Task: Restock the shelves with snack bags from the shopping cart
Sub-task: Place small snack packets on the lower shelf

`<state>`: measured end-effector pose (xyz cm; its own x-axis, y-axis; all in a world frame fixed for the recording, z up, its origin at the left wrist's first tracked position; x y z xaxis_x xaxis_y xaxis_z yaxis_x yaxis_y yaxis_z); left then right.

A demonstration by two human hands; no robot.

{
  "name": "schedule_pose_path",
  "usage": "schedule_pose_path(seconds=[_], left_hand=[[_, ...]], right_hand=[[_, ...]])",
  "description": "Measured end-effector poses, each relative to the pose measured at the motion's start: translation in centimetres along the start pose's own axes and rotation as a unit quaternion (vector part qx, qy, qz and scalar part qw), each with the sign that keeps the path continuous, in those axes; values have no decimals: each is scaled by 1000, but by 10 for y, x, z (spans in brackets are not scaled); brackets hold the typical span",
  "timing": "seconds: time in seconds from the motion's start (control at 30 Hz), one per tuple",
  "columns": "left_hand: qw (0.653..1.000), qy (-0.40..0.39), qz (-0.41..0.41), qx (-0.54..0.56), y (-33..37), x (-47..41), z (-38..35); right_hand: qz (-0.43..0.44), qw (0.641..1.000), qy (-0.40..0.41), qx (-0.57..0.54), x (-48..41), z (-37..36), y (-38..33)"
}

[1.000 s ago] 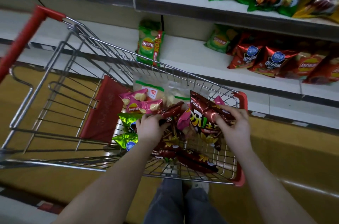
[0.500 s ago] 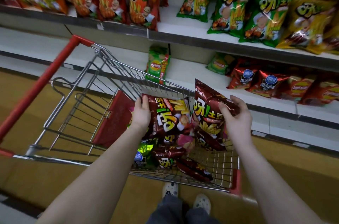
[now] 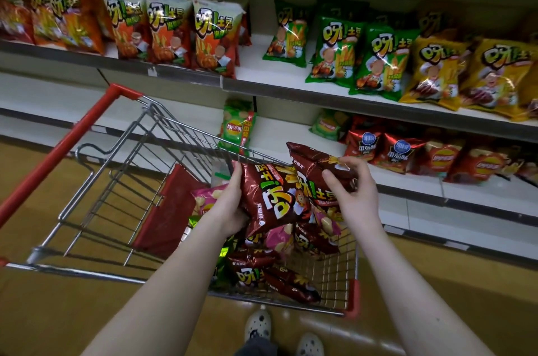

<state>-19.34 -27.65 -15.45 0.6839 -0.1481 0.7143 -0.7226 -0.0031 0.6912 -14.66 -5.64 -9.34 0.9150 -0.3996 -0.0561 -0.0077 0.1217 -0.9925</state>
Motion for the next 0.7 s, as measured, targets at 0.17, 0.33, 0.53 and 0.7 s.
schedule_pose_path(seconds=[0.17, 0.33, 0.53, 0.7], left_hand=[[999, -36, -3, 15, -4, 11, -25], [996, -62, -59, 19, -9, 23, -43], [989, -4, -147, -22, -23, 39, -48], [969, 6, -193, -155, -35, 55, -54]], right_hand=[[19, 997, 7, 71, 8, 4, -4], [6, 997, 3, 83, 13, 12, 4], [-16, 998, -10, 68, 19, 17, 14], [-18, 999, -15, 45, 24, 16, 17]])
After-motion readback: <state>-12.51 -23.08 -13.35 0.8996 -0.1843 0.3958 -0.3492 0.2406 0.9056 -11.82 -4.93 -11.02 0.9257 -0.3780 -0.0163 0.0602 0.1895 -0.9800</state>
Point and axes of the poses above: each hand's wrist, its own x-axis away from the middle knuckle, its own z-axis out of the back of the hand, y = z × x, the point moved 5 cm from there along -x, towards the middle knuckle, and after that the axes turned 14 degrees about -x, right-handed, at the moved point
